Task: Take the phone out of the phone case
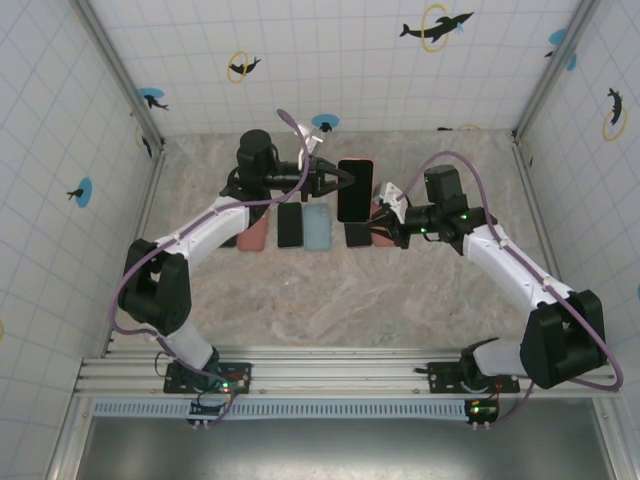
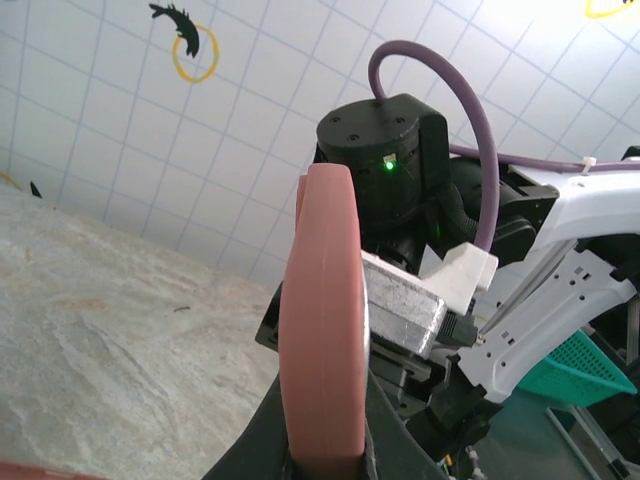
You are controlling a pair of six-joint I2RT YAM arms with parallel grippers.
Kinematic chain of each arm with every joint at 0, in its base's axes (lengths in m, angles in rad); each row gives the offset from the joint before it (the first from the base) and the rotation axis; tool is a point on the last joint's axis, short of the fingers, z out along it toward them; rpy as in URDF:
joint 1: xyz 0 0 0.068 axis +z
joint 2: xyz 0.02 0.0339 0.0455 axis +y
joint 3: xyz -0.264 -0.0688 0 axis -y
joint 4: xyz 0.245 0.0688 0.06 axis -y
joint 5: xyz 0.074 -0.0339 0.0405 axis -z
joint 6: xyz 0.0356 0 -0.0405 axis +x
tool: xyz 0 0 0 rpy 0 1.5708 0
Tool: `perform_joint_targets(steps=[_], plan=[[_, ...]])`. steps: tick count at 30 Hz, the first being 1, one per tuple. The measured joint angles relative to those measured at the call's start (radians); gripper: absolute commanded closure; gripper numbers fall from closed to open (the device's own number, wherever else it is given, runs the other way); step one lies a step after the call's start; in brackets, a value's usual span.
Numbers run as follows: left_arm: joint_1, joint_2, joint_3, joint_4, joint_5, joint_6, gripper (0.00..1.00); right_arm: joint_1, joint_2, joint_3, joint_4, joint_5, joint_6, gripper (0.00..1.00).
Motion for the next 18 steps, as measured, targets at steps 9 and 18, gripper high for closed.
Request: perform_joint_targets(steps=[9, 18], plan=[[0.001, 0.000, 0.003, 0.060, -0.007, -0.027, 1.00, 0.006, -0.002, -0.005, 0.063, 0.032, 0.049, 0.84], [-0.003, 0.000, 0.013, 0.076, -0.006, -0.053, 1.00, 0.006, -0.031, -0.039, 0.133, 0.055, 0.056, 0.85]])
